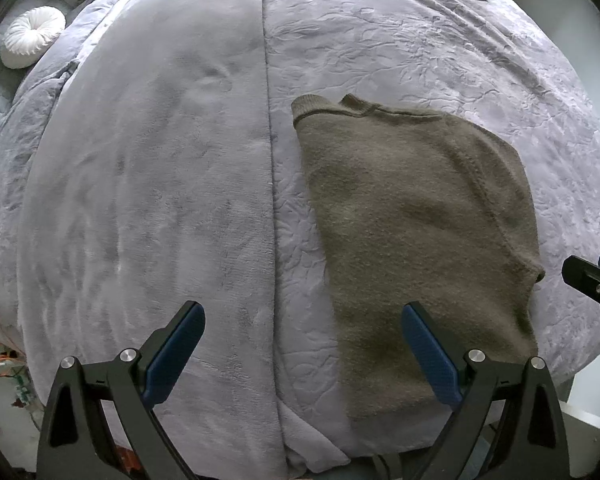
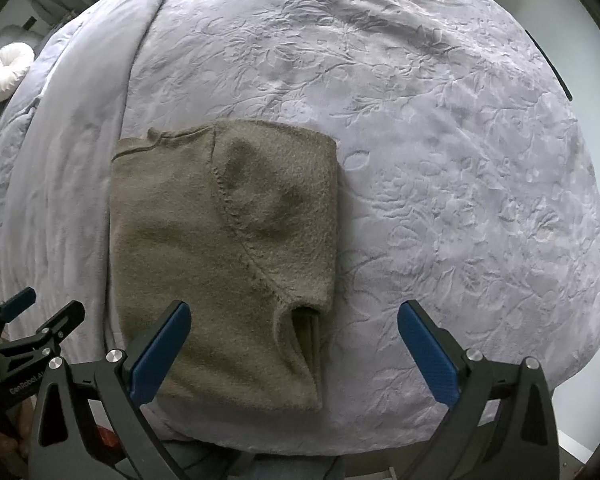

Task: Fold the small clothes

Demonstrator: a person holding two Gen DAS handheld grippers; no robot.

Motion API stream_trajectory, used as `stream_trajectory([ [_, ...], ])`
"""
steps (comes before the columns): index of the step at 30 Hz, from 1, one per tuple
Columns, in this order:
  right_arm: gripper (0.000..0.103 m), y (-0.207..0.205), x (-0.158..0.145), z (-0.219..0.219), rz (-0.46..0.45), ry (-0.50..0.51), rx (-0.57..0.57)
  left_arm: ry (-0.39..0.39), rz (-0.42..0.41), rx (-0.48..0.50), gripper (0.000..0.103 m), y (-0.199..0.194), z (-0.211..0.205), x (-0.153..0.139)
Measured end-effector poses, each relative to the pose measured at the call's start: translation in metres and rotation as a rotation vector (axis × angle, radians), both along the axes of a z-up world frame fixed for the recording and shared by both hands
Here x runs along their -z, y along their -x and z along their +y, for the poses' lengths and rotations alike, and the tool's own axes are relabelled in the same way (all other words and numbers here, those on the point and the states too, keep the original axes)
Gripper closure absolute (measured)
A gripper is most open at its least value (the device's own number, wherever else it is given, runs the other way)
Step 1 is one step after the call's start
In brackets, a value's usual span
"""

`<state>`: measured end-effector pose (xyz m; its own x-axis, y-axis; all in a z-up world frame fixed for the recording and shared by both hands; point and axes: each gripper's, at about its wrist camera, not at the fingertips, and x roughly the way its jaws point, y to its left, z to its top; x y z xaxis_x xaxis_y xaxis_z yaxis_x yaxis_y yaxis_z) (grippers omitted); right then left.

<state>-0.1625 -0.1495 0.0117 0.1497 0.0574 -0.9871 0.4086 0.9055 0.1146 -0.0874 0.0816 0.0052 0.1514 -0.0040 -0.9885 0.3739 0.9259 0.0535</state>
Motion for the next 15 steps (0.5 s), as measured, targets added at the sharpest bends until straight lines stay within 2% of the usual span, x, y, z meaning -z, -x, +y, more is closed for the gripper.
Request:
stream_trajectory([
  [15, 0.0, -0.0022, 0.0003, 0.0018, 0.006, 0.001, 0.001, -0.012, -0.005, -0.002, 0.004, -0.0006, 0.0024, -0.0001],
])
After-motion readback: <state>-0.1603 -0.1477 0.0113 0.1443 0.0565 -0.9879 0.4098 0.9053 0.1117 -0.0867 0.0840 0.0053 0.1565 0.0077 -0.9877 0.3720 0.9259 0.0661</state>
